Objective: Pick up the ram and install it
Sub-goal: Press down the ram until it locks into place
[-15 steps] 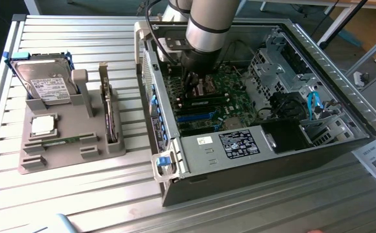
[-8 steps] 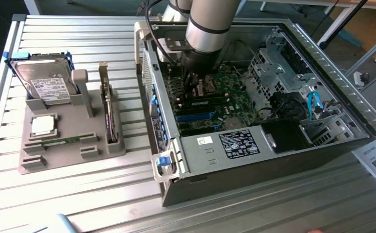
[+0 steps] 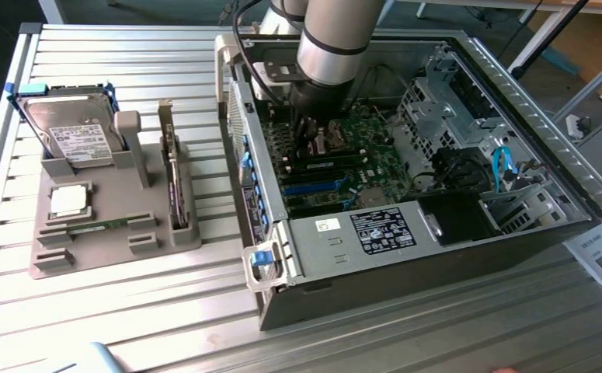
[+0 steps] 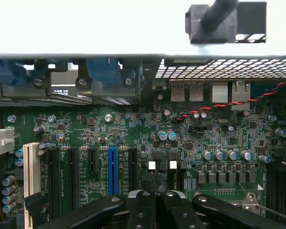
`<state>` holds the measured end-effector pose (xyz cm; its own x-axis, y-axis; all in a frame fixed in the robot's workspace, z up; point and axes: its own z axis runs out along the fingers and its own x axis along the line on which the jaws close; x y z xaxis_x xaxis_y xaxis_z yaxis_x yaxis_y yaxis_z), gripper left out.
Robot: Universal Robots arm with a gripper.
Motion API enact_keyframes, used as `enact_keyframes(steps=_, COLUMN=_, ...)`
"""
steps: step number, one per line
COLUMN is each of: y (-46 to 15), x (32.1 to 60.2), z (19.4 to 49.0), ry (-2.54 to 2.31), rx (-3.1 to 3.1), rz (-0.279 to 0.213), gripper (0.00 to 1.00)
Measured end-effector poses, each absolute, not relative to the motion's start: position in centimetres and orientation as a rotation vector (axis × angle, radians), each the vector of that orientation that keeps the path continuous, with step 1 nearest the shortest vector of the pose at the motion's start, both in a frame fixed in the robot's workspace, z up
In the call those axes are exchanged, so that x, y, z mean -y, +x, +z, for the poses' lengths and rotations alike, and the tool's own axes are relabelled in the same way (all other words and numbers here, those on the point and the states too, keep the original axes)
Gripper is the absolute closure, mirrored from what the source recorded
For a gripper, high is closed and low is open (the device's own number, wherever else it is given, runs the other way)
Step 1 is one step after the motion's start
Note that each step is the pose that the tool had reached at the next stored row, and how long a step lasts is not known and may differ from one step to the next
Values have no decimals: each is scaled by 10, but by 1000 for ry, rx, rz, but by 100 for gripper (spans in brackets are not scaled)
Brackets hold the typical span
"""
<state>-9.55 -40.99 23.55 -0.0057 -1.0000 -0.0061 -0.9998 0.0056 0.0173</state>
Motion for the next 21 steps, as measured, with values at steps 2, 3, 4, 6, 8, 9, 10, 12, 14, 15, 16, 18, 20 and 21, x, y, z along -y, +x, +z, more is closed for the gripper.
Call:
enact_keyframes(steps=2, y=-96, x=410, z=235, ry=2210, rx=2222, rz=-26, gripper=89)
enact_keyframes(steps=3, y=-96, x=410, z=235, ry=2210, rx=2222, rz=-26, gripper=89)
enact_keyframes(steps=4, y=-96, x=410, z=235, ry=2210, rx=2222, rz=-26, gripper=89)
enact_keyframes(steps=6, y=-96, x=410, z=235, ry=2210, rx=2222, rz=-26, gripper=89)
enact_keyframes(steps=8, y=-96, x=410, z=233, ry=2209, rx=2222, rz=-26, gripper=89)
enact_keyframes(steps=9, y=-96, x=410, z=233, ry=2209, rx=2222, rz=-26, gripper=89)
enact_keyframes(steps=10, y=-96, x=410, z=232, ry=2209, rx=2222, rz=-26, gripper=89)
enact_keyframes(steps=12, y=-96, x=410, z=231, ry=2210, rx=2222, rz=-26, gripper=89)
enact_keyframes(steps=14, y=-96, x=410, z=230, ry=2209, rx=2222, rz=-26, gripper=89)
enact_keyframes(steps=15, y=-96, x=410, z=230, ry=2209, rx=2222, rz=-26, gripper=89)
enact_keyframes(steps=16, y=-96, x=410, z=230, ry=2210, rx=2222, rz=-26, gripper=89)
enact_keyframes(steps=18, y=-96, x=410, z=230, ry=2209, rx=2222, rz=-26, gripper=89)
enact_keyframes(steps=20, y=-96, x=410, z=230, ry=2209, rx=2222, rz=-26, gripper=89)
enact_keyframes(steps=21, y=-96, x=410, z=230, ry=2210, rx=2222, rz=-26, gripper=89)
